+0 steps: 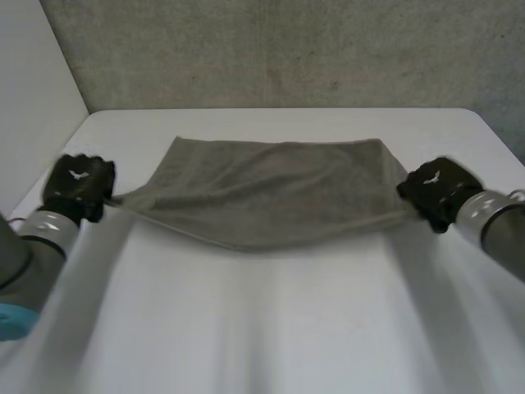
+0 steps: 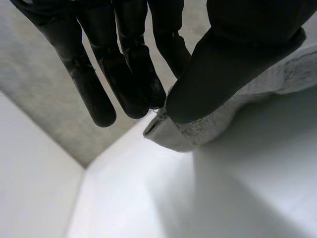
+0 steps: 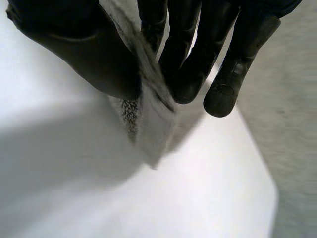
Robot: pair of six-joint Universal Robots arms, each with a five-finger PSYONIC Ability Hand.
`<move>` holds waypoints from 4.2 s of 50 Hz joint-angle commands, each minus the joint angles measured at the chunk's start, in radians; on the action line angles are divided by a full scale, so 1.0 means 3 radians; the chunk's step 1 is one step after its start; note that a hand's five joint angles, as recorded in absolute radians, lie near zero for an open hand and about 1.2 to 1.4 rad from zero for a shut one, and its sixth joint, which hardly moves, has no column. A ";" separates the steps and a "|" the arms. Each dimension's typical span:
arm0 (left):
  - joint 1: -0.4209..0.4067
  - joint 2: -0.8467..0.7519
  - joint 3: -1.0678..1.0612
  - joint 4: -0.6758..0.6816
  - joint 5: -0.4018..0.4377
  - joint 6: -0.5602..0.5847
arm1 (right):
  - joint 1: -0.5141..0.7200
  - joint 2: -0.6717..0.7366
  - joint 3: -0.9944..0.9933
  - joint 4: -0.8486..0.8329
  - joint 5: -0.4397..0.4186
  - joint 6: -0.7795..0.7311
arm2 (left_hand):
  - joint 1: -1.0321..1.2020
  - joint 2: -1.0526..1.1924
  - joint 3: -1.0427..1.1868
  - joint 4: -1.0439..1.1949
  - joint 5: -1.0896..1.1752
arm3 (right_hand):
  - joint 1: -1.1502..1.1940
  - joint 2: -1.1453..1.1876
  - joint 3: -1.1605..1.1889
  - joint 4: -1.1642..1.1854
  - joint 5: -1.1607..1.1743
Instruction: Fold the laundry
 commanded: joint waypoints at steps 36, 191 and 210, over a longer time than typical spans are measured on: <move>0.0024 -0.0523 0.0606 -0.0491 0.0327 -0.0335 | -0.0447 0.0609 -0.0700 0.0576 -0.0014 -0.0428 | 0.0774 0.0596 0.0597 0.0592 0.0667 | 0.0211 0.0157 0.0162 0.0175 0.0185; -0.0447 -0.0361 0.0004 0.0266 -0.0252 -0.0422 | 0.2176 0.1908 -0.1917 -0.0948 0.0814 0.0053 | -0.3298 -0.3477 -0.3475 -0.3480 -0.3405 | 0.0211 0.0157 0.0162 0.0175 0.0185; -0.0702 -0.0335 0.0106 0.0271 -0.0252 -0.0432 | 0.1916 0.1357 -0.1371 -0.0656 0.0267 0.0578 | -0.3298 -0.3477 -0.3475 -0.3480 -0.3405 | -0.3862 -0.3915 -0.3910 -0.3898 -0.3887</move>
